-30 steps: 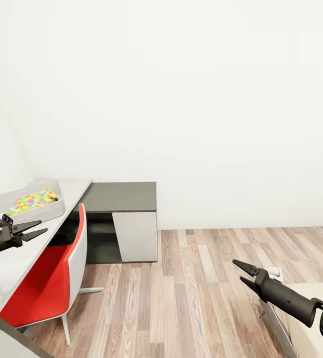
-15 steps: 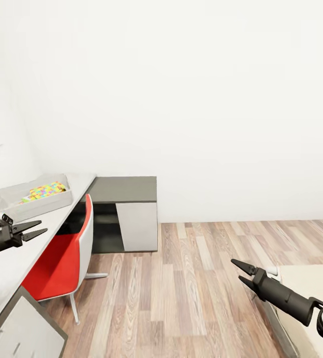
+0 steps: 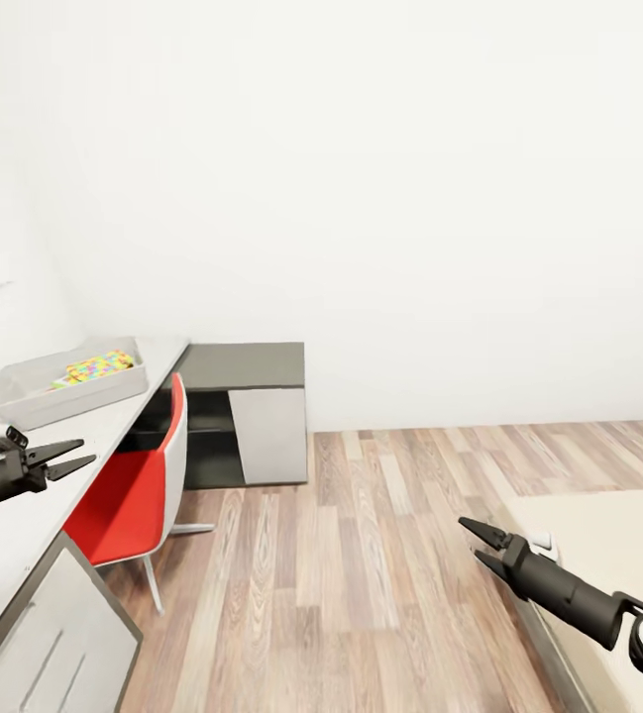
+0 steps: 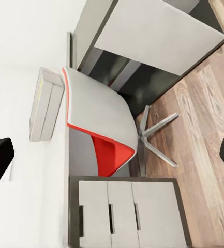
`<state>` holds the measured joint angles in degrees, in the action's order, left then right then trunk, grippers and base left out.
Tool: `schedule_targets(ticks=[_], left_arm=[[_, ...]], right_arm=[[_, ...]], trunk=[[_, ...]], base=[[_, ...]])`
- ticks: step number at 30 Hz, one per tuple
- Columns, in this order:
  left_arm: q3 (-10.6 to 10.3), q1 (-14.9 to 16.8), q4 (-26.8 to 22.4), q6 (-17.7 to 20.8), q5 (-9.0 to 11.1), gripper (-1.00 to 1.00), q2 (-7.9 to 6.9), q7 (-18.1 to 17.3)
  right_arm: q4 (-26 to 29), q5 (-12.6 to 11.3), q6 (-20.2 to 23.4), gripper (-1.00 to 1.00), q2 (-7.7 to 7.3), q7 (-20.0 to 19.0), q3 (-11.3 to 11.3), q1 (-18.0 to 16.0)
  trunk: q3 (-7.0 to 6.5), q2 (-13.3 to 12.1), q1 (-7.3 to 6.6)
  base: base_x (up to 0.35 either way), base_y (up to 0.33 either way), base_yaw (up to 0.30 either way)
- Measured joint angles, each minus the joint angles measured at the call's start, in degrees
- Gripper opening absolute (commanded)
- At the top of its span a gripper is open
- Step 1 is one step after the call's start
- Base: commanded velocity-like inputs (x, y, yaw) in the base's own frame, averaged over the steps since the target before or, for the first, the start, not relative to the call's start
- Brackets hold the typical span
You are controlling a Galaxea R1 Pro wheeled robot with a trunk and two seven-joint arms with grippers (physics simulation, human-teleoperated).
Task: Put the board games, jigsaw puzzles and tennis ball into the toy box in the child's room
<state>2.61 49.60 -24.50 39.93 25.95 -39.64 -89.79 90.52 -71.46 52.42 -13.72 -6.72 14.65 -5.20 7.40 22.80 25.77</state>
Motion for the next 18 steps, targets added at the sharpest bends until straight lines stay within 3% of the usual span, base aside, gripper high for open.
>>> schedule_targets(ticks=[5,12,18], left_arm=[[0.0,-0.1,0.0,-0.1,-0.1,1.0,0.48,0.0],[-0.1,-1.5,0.1,-0.2,-0.2,1.0,0.81,0.0],[-0.1,-4.5,-0.1,-0.2,-0.4,1.0,2.49,0.0]], right_arm=[[0.0,3.0,-1.6,1.0,0.01,0.2,-2.1,-0.3],[-1.4,8.0,-5.0,1.0,0.01,0.4,-6.1,-2.6],[-4.1,9.7,-5.4,1.0,0.01,0.7,-8.8,-4.8]], trunk=[[0.0,0.0,-0.02],[0.0,0.0,-0.02],[0.0,0.0,-0.02]], base=[[-0.078,0.0,-0.178],[-0.015,0.0,-0.044],[-0.002,0.0,-0.007]])
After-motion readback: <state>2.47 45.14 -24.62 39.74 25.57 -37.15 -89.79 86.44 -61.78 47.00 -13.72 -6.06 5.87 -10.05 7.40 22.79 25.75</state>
